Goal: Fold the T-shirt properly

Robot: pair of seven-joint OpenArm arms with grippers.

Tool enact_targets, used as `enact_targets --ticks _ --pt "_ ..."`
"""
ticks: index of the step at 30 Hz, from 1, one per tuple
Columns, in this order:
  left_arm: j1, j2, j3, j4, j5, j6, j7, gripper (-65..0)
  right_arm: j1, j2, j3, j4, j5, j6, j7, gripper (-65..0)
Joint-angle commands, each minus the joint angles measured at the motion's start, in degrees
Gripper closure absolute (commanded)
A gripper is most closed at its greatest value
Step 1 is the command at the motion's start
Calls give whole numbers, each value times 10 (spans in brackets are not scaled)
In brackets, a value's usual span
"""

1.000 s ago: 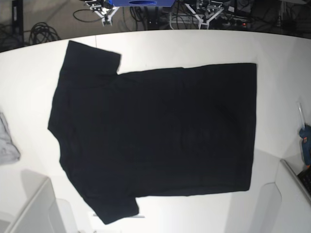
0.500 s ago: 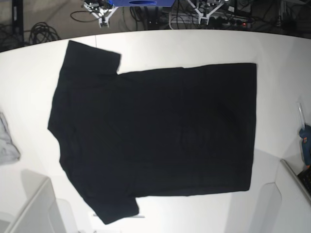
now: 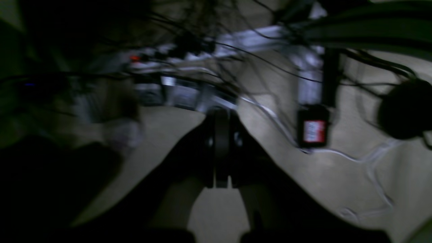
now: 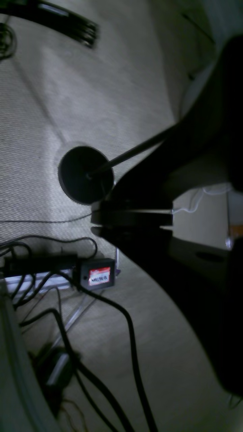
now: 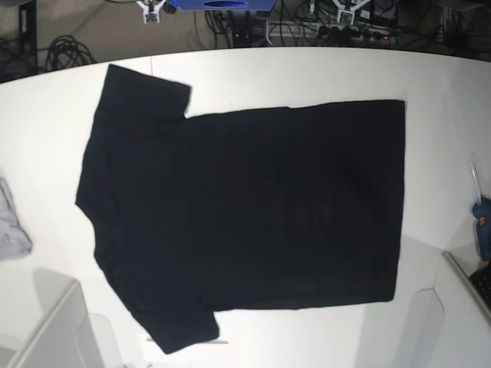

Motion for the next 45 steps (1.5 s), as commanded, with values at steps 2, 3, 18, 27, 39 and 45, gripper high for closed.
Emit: enact_targets --ticks 2,3,18,27,39,45 --pt "33 -16 0 36 -2 1 -3 0 -29 -4 24 39 1 -1 3 0" --pt "45 -19 -1 52 -2 1 -3 0 -39 -4 31 56 1 -1 3 0" --pt "249 -72 -8 368 -3 2 -3 0 -190 -47 121 381 1 0 -87 0" --pt "320 -73 -82 507 3 4 -2 0 -219 -58 157 567 1 0 -142 0" --pt "340 -91 -116 642 -68 1 -2 0 -137 -58 162 691 8 1 -227 0" --pt "280 -119 -149 622 -236 -74 5 0 -91 -35 166 691 162 1 -254 0"
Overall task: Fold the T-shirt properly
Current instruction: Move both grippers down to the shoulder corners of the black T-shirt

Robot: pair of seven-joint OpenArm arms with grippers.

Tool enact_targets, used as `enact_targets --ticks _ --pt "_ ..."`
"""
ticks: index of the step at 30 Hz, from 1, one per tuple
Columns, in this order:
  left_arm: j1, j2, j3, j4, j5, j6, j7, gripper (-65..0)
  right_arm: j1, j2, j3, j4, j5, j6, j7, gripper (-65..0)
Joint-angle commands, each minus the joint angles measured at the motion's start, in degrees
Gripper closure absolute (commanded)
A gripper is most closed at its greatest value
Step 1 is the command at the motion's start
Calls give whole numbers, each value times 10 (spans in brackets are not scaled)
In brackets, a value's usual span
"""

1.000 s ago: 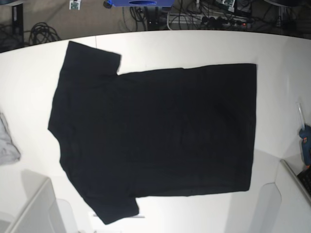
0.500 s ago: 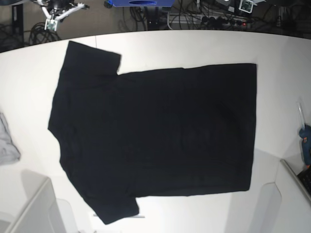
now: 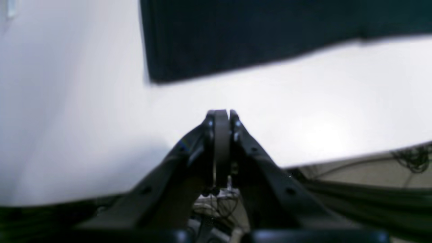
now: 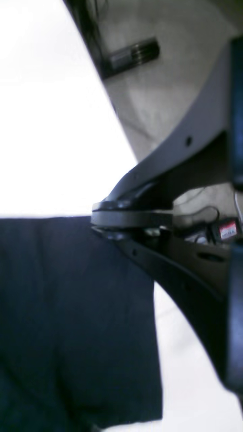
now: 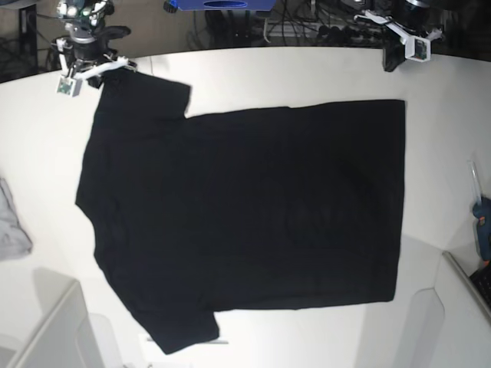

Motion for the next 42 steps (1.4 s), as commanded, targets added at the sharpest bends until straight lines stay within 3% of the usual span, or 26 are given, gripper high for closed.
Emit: enact_targets --ticks 1,5,6,8,11,14,16,21,26,34,38,42 --pt "4 -2 -8 5 -17 -11 -6 0 5 14 4 11 28 -3 8 0" --pt "-5 -5 -49 4 -35 -41 -6 0 28 51 6 10 156 -3 -12 -6" --pt "-9 -5 -60 2 -38 -49 -6 -21 33 61 12 8 183 -3 -15 -62" --pt "-13 -3 -93 -5 -50 -70 -6 -86 50 77 21 3 249 -3 -25 -194" --pt "-25 -5 -125 -25 -86 -89 -5 -214 77 99 49 -18 338 -3 -47 -326" --pt "-44 -5 -158 -47 -128 -90 49 -339 106 118 82 -58 413 -3 -86 -363" --pt "-67 -4 -187 -60 -158 -124 98 -388 127 128 106 -99 444 -3 -115 -363" --pt "-114 13 -264 -95 -184 -267 191 -388 158 133 139 -172 450 -2 -148 -366" --pt "-152 43 -342 -113 -184 -323 251 -388 162 141 137 -221 449 59 -150 -365" --pt "-161 44 -352 -114 -184 -328 269 -388 162 139 134 -257 435 67 -152 -363" --pt "-169 46 -352 -114 -184 -328 270 -388 161 135 89 -260 380 111 -151 -363" --pt "-174 46 -331 -119 -184 -328 270 -388 154 110 74 -260 346 130 -147 -362"
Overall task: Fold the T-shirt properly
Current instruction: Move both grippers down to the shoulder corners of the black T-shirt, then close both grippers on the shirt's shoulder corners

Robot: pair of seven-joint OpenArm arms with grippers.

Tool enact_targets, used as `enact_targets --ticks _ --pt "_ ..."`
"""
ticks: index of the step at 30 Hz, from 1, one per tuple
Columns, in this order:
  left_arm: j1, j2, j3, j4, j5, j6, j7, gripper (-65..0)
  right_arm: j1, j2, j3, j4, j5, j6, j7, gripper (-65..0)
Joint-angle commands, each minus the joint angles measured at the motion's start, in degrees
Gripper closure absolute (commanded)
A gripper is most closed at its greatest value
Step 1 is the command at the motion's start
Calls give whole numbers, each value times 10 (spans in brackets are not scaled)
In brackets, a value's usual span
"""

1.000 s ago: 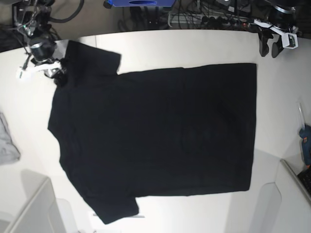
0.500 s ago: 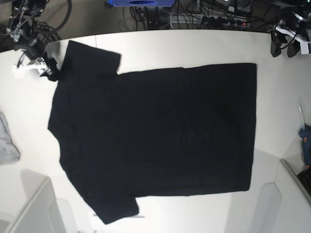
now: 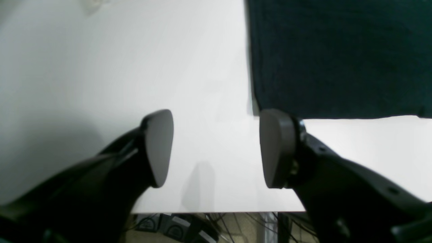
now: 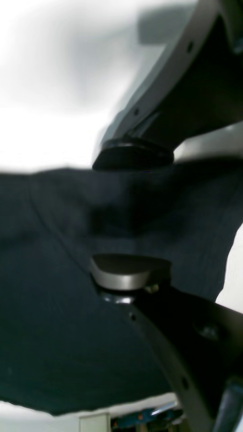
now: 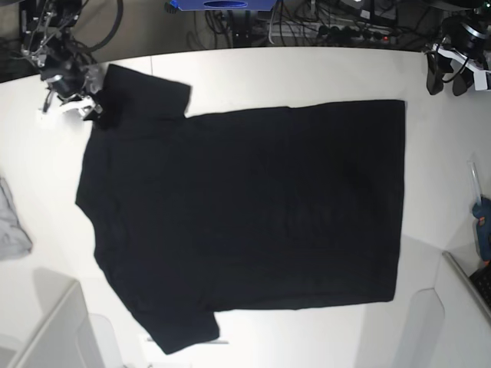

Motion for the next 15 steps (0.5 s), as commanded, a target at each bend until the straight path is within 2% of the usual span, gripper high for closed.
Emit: enact_targets --ticks 1,5,7,10,15 --pt "3 -6 2 4 -11 -6 -11 -388 -10 -5 -5 -3 -37 -12 -38 -362" --pt "2 -6 25 -2 -12 -6 -11 -388 -10 -17 -6 -3 -72 -11 -38 -362" --pt "1 -5 34 -8 -14 -6 -11 -388 -10 -21 -6 -5 -73 -11 -38 -362" --pt "-22 -5 49 -28 -13 -6 -11 -388 -10 -21 -6 -6 -73 11 -38 -362" --pt "-62 -5 49 -80 -16 -6 16 -388 -10 -20 -6 -7 -74 12 -38 -362"
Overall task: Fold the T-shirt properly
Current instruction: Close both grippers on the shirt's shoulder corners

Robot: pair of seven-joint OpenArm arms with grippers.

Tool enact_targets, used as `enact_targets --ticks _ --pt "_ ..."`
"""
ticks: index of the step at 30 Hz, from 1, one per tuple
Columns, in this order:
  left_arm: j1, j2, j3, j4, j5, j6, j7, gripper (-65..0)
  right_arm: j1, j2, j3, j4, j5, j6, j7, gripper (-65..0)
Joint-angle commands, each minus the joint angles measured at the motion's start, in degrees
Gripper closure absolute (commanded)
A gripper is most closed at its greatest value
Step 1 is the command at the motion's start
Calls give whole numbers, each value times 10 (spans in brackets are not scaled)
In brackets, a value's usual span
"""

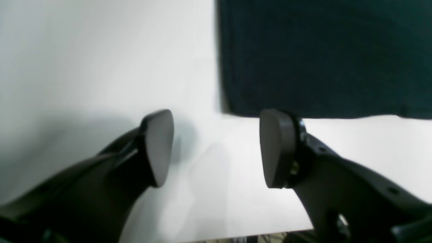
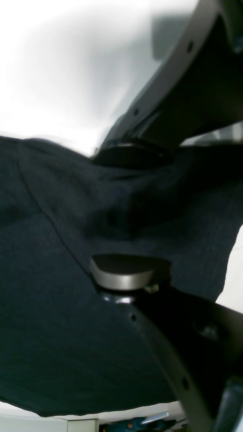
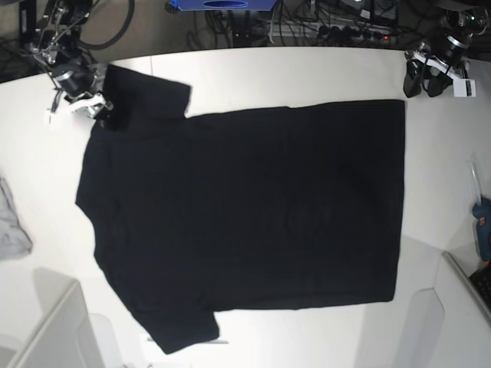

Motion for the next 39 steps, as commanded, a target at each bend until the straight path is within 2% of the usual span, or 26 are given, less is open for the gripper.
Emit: enact_targets --ticks 1,14,21,25,31,39 --pt "-6 -8 -5 1 -9 -6 -1 -388 -11 -2 -6 -9 -34 -17 -51 -362" --pt "-99 -5 -3 -61 -7 -6 79 -388 -11 1 -6 -9 -34 -16 -51 -362" --pt "-121 15 -2 -73 -6 -6 123 -388 -11 3 -6 -9 -34 -16 -51 -362" --pt "-130 27 -2 -72 -6 -6 123 -388 -11 3 -6 -9 -34 -16 -51 -362" --pt "-131 29 40 -73 -6 -6 123 -388 -11 3 -6 -9 -34 -16 -51 -362" --pt "-139 36 43 -73 -6 -6 123 -387 -12 3 -6 -9 -35 -16 -51 -362"
